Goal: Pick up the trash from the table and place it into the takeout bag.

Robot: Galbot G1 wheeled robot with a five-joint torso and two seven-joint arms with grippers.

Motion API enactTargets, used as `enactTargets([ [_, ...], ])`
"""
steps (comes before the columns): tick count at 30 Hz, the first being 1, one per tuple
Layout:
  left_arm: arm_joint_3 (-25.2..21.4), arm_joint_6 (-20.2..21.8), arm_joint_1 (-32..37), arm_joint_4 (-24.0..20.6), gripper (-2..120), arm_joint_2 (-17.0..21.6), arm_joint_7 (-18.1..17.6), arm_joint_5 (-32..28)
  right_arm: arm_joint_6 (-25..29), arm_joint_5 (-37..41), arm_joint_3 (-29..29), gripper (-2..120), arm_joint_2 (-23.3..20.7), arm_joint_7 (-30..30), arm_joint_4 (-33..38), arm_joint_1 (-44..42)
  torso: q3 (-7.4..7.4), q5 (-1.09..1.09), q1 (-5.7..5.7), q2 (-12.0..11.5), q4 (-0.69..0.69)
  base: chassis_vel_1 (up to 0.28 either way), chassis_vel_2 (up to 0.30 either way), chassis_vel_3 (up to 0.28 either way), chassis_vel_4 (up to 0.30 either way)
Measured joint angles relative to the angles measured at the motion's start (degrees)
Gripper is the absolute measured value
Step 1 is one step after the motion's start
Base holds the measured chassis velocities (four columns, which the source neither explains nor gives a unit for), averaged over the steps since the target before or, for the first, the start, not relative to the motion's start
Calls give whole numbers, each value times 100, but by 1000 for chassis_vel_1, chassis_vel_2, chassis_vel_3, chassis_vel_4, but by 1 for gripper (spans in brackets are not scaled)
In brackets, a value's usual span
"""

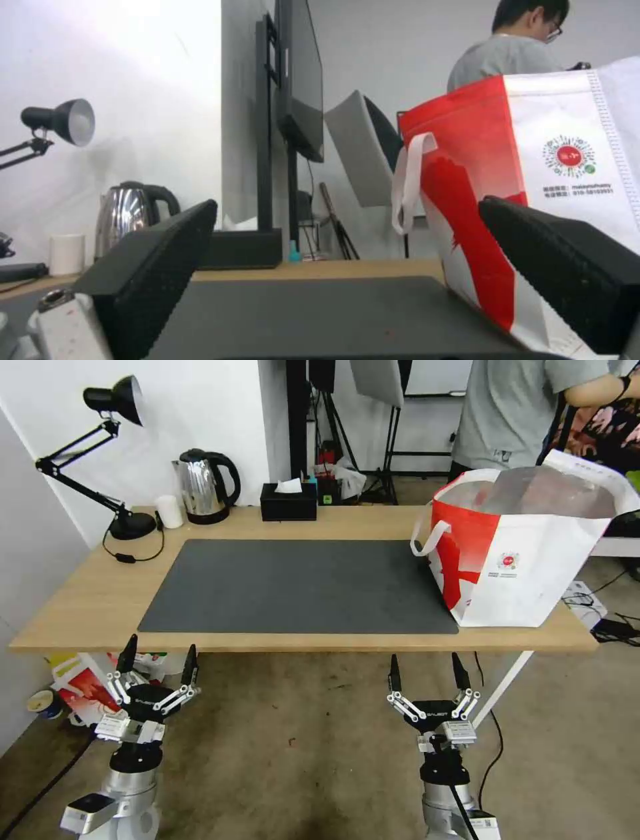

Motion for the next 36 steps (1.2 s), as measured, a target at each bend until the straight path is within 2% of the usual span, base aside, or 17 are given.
enactTargets([
  [9, 9, 6, 89, -84, 100, -219, -13, -37, 0, 0, 0, 100, 0, 0, 0, 0, 0, 0, 0, 0, 0, 0, 0, 0, 0],
  [36, -40, -132, 369, -86, 100, -232, 16, -153, 0, 0, 0, 100, 0, 0, 0, 0, 0, 0, 0, 1, 0, 0, 0, 0, 0],
])
